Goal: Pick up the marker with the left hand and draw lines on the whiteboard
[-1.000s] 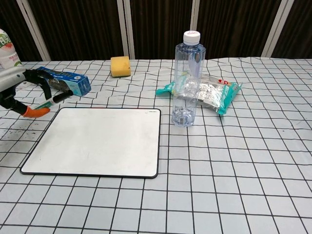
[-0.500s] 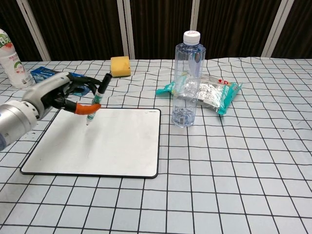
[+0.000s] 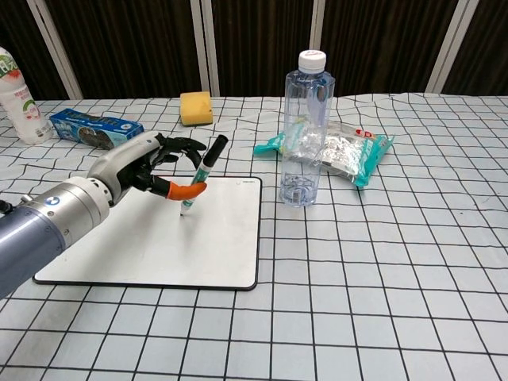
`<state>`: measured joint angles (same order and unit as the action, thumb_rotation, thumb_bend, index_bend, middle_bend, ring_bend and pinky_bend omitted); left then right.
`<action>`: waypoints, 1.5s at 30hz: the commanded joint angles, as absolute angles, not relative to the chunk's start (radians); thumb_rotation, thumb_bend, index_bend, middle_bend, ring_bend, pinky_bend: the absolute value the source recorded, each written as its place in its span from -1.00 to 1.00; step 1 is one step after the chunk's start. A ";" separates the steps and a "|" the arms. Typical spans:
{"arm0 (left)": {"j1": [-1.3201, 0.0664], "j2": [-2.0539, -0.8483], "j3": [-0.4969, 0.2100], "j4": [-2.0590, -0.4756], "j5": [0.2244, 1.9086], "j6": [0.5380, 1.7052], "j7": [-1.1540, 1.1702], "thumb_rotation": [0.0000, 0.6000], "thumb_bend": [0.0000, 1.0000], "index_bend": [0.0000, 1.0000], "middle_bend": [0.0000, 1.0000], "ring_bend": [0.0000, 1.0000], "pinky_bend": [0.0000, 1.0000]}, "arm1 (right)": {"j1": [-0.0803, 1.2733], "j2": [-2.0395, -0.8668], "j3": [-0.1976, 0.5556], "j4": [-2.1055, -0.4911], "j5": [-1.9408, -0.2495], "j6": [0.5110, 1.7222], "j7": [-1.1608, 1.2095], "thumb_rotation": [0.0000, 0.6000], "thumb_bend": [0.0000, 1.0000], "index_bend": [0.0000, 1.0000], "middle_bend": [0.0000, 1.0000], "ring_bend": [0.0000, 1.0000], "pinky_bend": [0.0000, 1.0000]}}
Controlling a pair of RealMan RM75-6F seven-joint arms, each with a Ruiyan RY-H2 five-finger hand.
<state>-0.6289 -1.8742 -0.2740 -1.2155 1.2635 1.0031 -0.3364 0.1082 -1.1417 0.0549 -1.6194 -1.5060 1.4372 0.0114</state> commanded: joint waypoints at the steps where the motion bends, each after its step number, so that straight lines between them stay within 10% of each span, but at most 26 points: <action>1: -0.633 -1.876 -0.271 -1.207 1.266 1.001 -0.331 1.00 0.09 0.35 -0.74 -1.00 -0.93 | 0.108 -1.142 0.055 -1.620 -1.506 1.437 0.011 1.00 -0.30 -1.00 -1.00 -1.00 -1.00; 22: -0.687 -1.828 -0.312 -1.018 1.279 0.962 -0.398 1.00 0.09 0.36 -0.73 -1.00 -0.93 | 0.108 -1.142 0.061 -1.625 -1.487 1.432 0.010 1.00 -0.30 -1.00 -1.00 -1.00 -1.00; 45: -0.667 -1.823 -0.283 -1.306 1.221 0.983 -0.342 1.00 0.09 0.36 -0.73 -1.00 -0.93 | 0.106 -1.140 0.061 -1.630 -1.482 1.432 -0.001 1.00 -0.30 -1.00 -1.00 -1.00 -1.00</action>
